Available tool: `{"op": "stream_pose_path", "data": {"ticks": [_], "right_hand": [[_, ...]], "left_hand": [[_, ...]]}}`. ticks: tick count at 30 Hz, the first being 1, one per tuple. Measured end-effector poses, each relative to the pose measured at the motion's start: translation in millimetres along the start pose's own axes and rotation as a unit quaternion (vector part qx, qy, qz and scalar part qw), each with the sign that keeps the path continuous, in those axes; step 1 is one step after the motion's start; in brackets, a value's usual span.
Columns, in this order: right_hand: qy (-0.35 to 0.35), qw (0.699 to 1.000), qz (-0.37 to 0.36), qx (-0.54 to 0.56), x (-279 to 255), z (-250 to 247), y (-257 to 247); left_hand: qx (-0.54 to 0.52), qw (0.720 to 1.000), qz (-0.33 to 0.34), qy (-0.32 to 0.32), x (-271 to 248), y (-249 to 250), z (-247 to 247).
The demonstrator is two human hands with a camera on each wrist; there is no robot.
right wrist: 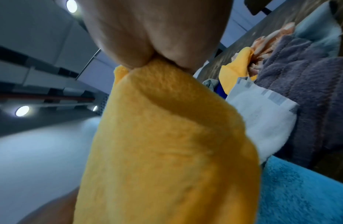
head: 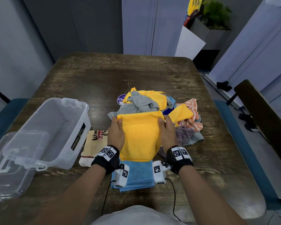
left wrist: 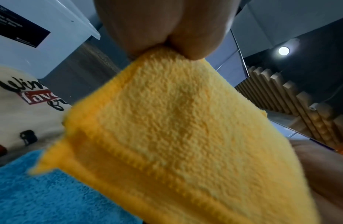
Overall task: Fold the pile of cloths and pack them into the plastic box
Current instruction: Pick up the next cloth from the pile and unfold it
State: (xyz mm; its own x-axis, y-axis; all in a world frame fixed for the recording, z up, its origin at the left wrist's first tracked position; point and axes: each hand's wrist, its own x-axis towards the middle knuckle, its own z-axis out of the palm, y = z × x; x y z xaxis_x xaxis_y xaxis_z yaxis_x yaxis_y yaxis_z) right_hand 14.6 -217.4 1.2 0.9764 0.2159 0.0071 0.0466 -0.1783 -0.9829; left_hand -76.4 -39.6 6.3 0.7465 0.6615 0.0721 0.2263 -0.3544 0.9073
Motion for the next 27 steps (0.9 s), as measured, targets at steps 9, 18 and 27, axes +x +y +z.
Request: {"op": "stream_pose_path", "data": {"ticks": [9, 18, 27], "right_hand": [[-0.137, 0.987, -0.034, -0.073, -7.3, 11.9, -3.9], [-0.222, 0.974, 0.029, -0.034, -8.4, -10.7, -31.0], [-0.33, 0.943, 0.04, -0.022, -1.3, -19.6, -26.0]], "left_hand": [[-0.043, 0.979, 0.034, -0.195, -8.8, -5.1, 12.1], [-0.073, 0.965, 0.019, -0.251, -5.7, 1.8, 18.3], [-0.05, 0.956, 0.053, -0.284, 3.8, -3.6, 0.4]]}}
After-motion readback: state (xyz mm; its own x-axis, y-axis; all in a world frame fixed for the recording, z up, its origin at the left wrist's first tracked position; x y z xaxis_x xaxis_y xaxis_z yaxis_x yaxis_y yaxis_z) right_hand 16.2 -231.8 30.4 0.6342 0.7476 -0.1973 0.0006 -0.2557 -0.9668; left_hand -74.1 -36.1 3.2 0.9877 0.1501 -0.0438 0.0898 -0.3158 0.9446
